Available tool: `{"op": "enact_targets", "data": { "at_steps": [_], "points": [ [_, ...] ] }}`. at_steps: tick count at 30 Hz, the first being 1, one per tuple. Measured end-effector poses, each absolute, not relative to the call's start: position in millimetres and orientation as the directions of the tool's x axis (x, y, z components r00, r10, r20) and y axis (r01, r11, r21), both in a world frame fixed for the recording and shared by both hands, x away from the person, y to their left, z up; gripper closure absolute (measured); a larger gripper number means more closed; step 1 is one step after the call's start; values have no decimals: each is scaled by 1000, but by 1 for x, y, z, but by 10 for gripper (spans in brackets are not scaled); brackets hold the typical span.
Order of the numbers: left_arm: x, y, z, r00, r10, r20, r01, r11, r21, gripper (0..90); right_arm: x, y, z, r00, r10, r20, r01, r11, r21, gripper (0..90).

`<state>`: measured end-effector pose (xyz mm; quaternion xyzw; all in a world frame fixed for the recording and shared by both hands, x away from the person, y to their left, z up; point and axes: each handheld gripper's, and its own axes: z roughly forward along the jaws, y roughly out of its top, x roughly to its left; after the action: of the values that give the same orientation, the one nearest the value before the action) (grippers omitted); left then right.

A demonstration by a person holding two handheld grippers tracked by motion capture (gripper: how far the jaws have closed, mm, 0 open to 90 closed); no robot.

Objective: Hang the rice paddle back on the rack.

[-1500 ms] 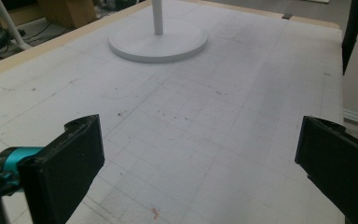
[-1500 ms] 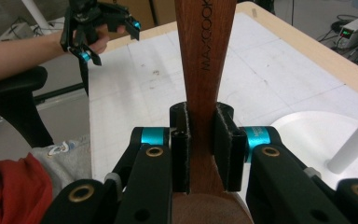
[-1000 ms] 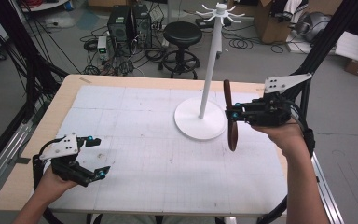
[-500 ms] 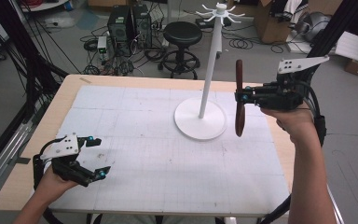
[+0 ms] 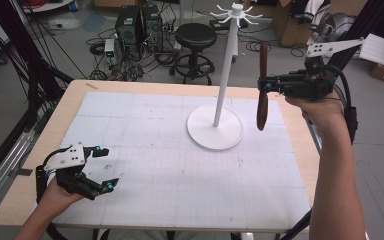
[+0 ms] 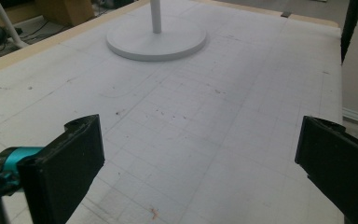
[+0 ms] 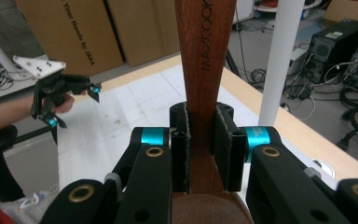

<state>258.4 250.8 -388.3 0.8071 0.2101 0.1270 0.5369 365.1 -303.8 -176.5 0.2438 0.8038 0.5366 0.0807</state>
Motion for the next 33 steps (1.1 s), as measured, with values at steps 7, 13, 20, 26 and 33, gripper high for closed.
{"op": "enact_targets", "data": {
  "at_steps": [7, 13, 20, 26, 33],
  "points": [
    [258, 252, -388, 880, 474, -23, 203, -332, 921, 17, 376, -302, -162, -855, 504, 125, 310, 302, 902, 784],
    [258, 251, -388, 881, 472, -24, 203, -332, 921, 17, 388, -300, -151, -837, 532, 126, 329, 307, 893, 784],
    [257, 252, -388, 881, 472, -22, 201, -332, 922, 17, 396, -299, -149, -827, 549, 123, 336, 307, 891, 784],
    [257, 251, -387, 883, 469, -25, 202, -330, 922, 17, 401, -296, -147, -808, 576, 123, 356, 312, 881, 784],
    [258, 251, -388, 883, 468, -27, 203, -330, 922, 17, 404, -294, -142, -806, 579, 121, 354, 309, 883, 784]
  ]
}}
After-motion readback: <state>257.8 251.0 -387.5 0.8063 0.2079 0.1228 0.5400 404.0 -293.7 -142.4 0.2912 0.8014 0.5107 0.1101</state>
